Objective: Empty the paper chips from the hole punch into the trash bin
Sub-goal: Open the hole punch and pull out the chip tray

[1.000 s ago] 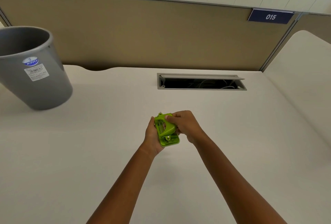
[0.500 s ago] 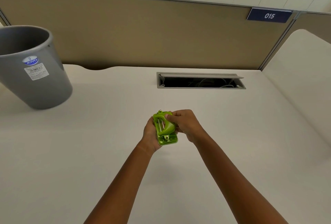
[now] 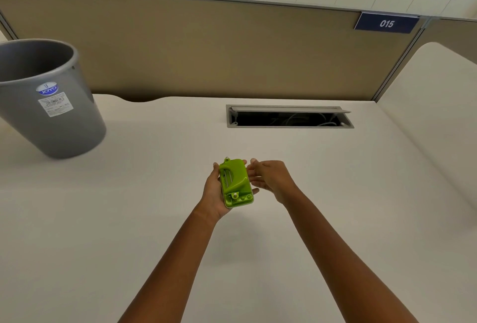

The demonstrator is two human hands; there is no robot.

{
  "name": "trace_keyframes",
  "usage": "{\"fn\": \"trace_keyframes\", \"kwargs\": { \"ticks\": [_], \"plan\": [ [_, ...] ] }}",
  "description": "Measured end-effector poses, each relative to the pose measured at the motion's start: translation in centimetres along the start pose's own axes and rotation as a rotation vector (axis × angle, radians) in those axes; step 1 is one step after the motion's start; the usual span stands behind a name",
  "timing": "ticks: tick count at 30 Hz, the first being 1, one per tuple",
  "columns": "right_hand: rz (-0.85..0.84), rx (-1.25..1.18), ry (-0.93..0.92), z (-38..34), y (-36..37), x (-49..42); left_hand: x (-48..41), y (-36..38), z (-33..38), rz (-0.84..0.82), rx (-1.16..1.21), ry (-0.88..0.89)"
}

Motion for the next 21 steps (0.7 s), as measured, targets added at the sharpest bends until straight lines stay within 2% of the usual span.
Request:
{"fn": "trace_keyframes", "kwargs": {
  "ticks": [2,9,13,21],
  "plan": [
    [-0.072,-0.052,0.096,0.43,0.51,-0.07,-0.03,-0.16,-0.22,0.0,-0.036,-0.026],
    [-0.219,-0.175,0.242,1.09,0.82,-0.17,-0.11,-0.53,-0.49,0.067,-0.09,-0.065],
    [-0.216,-0.212,0.293,1.22,0.81,-0.37,-0.29,-0.62,-0.69,0.046,-0.078,-0.064],
    [-0.179,-0.263,0.273,1.03,1.22,-0.7,-0.49,-0.58,-0.7,0.049,-0.104,-0.023]
  ]
}}
Point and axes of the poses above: each hand's wrist, its own x-axis away from the middle knuckle, its own y-axis out of the palm, z = x × y, the point moved 3 cm from there along -x, towards the middle knuckle, and after that the axes turned 15 degrees about y, right-handed, at the moved point
